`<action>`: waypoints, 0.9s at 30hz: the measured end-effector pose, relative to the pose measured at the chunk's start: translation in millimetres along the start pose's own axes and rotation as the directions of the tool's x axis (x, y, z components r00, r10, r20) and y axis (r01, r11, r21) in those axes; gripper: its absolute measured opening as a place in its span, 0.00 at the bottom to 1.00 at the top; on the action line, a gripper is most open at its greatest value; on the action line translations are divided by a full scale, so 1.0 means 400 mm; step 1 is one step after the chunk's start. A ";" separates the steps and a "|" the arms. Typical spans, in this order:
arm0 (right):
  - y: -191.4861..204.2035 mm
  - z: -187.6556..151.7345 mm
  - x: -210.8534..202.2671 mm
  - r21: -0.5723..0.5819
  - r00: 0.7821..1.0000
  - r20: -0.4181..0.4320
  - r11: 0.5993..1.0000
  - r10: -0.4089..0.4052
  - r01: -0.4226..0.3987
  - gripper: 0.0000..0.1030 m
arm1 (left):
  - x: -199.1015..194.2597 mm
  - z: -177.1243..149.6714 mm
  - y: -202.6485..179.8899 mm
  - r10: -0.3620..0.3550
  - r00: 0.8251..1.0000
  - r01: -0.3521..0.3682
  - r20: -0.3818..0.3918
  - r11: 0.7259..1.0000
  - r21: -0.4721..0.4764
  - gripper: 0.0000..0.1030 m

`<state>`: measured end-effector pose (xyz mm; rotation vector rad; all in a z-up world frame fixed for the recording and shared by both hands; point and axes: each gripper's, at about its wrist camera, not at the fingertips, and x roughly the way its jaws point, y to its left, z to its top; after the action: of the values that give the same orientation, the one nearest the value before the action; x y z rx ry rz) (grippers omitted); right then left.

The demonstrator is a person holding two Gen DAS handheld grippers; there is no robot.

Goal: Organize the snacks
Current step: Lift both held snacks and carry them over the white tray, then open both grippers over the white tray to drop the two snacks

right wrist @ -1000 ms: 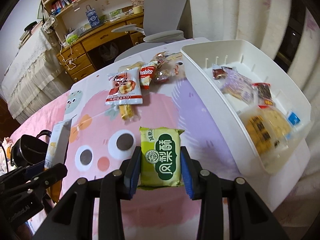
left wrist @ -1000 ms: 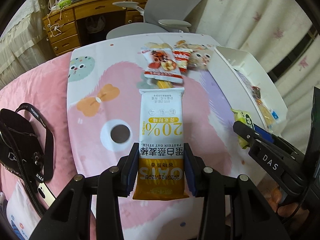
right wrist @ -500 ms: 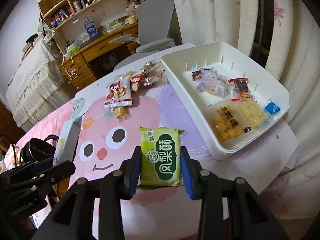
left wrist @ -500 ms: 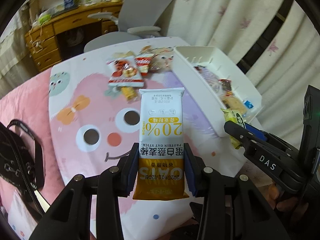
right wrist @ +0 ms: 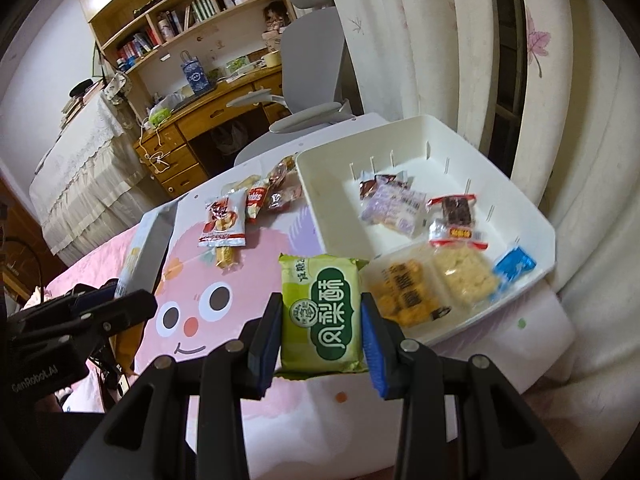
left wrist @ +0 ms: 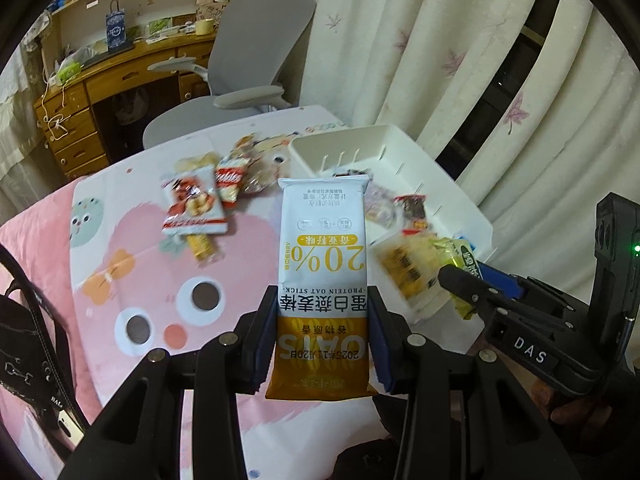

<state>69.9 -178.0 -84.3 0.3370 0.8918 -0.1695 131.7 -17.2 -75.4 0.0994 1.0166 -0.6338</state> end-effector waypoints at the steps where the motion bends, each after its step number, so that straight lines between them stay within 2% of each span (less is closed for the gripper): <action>1: -0.013 0.010 -0.001 -0.007 1.000 -0.002 1.000 0.005 -0.005 0.36 | 0.006 0.010 -0.015 -0.001 1.000 0.001 0.005 1.000 -0.001 0.39; 10: -0.130 0.089 0.006 -0.080 0.999 -0.033 0.996 0.043 -0.045 0.36 | 0.078 0.080 -0.145 -0.006 0.999 0.007 0.036 1.000 -0.023 0.39; 27: -0.323 0.202 0.047 -0.205 0.993 -0.080 0.973 0.088 -0.102 0.36 | 0.212 0.159 -0.314 -0.020 0.997 0.025 0.073 0.997 -0.071 0.39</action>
<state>103.9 -327.8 -80.3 0.1897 0.9516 0.0252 143.7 -180.8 -84.1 0.0021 0.9702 -0.6169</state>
